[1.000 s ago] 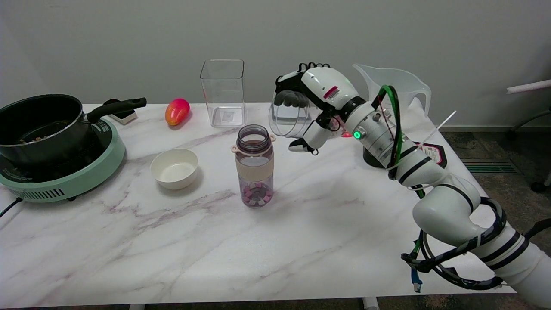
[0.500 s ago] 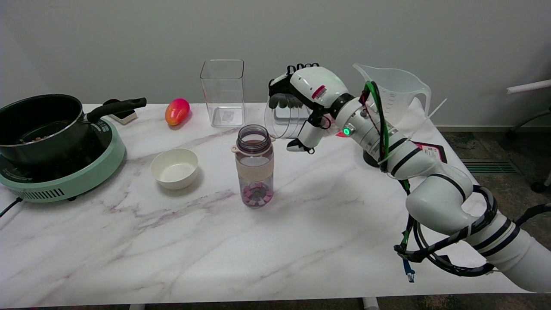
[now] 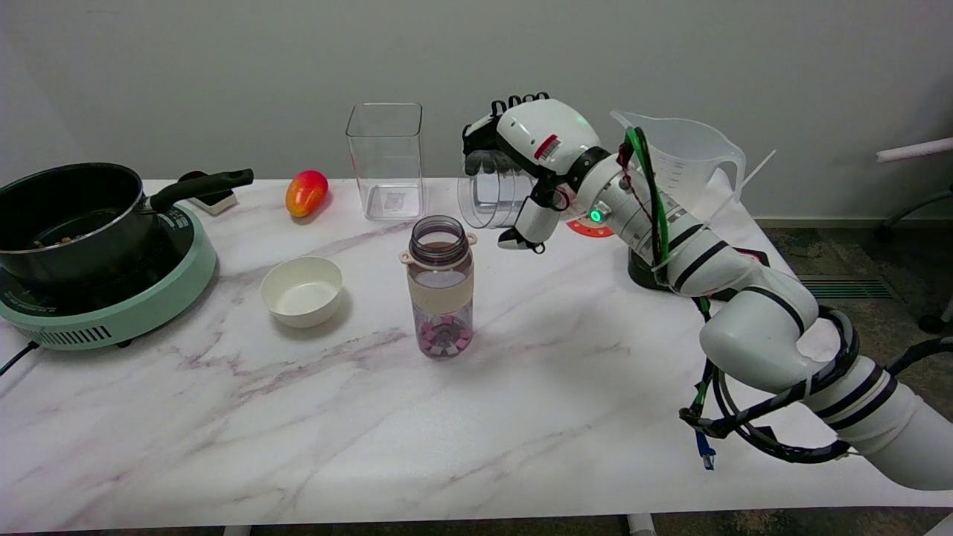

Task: Pour the contents of the measuring cup into the bottle.

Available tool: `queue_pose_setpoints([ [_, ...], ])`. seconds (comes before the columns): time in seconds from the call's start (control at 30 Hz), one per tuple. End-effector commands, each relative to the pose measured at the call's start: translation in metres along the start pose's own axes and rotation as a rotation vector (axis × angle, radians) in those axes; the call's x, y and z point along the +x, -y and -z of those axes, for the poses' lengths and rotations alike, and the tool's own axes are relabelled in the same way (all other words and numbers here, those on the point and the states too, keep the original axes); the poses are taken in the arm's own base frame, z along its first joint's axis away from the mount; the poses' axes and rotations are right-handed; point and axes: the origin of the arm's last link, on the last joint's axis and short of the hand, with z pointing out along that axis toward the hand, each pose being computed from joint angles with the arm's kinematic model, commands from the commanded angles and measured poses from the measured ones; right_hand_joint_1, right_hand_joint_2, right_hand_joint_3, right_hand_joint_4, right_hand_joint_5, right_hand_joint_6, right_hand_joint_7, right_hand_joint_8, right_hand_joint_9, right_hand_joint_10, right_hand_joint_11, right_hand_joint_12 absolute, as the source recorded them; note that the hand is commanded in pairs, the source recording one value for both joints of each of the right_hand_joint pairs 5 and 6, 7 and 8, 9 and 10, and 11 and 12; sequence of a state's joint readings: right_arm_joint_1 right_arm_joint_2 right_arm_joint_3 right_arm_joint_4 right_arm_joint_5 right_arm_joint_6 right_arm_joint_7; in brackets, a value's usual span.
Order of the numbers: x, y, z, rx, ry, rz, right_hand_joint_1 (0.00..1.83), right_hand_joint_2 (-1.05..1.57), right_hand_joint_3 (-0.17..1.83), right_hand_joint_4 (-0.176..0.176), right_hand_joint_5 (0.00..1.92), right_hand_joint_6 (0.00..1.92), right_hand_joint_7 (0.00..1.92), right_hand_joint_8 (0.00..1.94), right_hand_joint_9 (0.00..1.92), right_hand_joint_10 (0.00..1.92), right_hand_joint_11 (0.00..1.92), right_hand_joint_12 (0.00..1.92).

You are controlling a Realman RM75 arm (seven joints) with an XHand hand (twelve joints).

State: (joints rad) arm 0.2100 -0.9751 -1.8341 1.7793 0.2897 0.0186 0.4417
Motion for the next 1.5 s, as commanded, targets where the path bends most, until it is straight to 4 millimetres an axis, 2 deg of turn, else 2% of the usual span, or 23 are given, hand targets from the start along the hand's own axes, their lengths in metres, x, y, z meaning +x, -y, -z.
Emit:
queue_pose_setpoints([
  [0.03, 0.011, 0.016, -0.009, 0.048, -0.005, 0.124, 1.56, 0.16, 1.40, 0.000, 1.28, 1.28, 1.30, 1.30, 1.23, 1.23, 1.01, 1.01],
  [0.37, 0.017, 0.030, -0.013, 0.119, -0.006, 0.303, 1.56, 0.19, 1.36, 0.000, 1.31, 1.31, 1.31, 1.31, 1.23, 1.23, 1.02, 1.02],
  [0.9, 0.018, 0.038, -0.013, 0.144, -0.016, 0.359, 1.54, 0.32, 1.24, 0.000, 1.36, 1.36, 1.33, 1.33, 1.25, 1.25, 1.05, 1.05],
  [1.5, 0.019, 0.049, -0.023, 0.170, 0.006, 0.393, 1.54, 0.35, 1.23, 0.000, 1.35, 1.35, 1.34, 1.34, 1.26, 1.26, 1.06, 1.06],
])
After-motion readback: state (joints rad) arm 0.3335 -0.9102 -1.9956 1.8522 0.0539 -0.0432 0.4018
